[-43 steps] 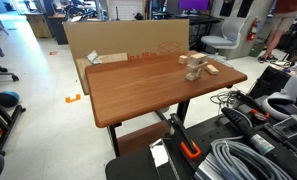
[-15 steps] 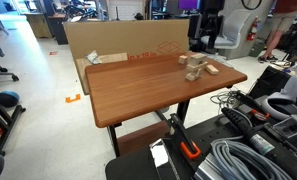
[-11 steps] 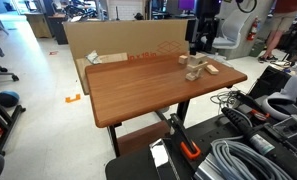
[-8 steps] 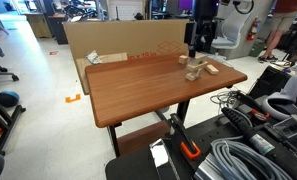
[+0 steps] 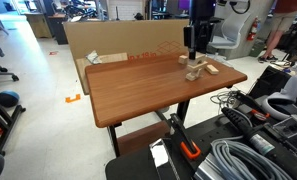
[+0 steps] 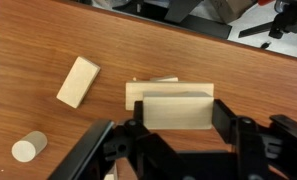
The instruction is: Pick up the bridge shaped object and put it on the table
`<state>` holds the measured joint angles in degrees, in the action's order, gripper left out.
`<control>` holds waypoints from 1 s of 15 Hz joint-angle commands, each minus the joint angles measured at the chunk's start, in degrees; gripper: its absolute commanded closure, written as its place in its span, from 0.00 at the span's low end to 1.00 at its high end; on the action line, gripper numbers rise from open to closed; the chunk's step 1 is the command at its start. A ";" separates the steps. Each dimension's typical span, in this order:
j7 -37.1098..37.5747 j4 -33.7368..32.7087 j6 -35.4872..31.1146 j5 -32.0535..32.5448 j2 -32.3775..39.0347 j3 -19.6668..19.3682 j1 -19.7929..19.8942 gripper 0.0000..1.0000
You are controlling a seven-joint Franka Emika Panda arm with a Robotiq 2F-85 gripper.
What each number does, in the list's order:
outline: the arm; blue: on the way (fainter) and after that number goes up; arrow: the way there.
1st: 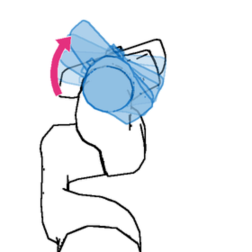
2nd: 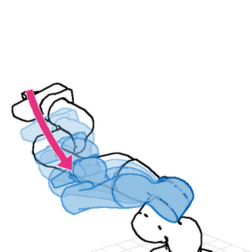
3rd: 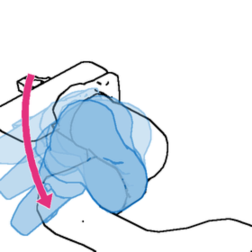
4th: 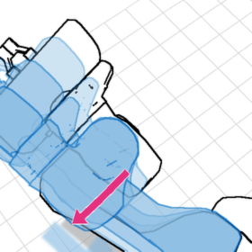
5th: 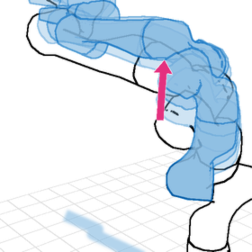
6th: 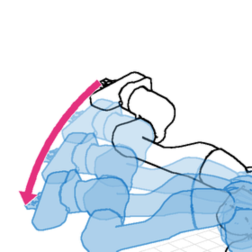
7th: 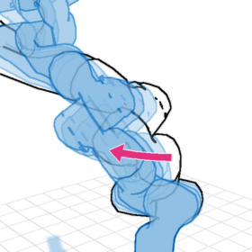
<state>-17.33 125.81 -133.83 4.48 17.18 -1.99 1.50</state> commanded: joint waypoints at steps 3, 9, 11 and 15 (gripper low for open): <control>-0.49 -4.61 7.30 -3.81 -1.95 1.85 1.15 0.57; 1.18 -12.02 9.40 -3.44 0.21 1.31 0.92 0.57; 1.31 -13.49 9.19 -3.65 1.35 1.32 1.08 0.57; 2.65 -14.04 6.23 -4.71 3.53 1.55 1.34 0.57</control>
<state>-15.74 113.69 -126.56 1.28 18.31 -1.17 1.96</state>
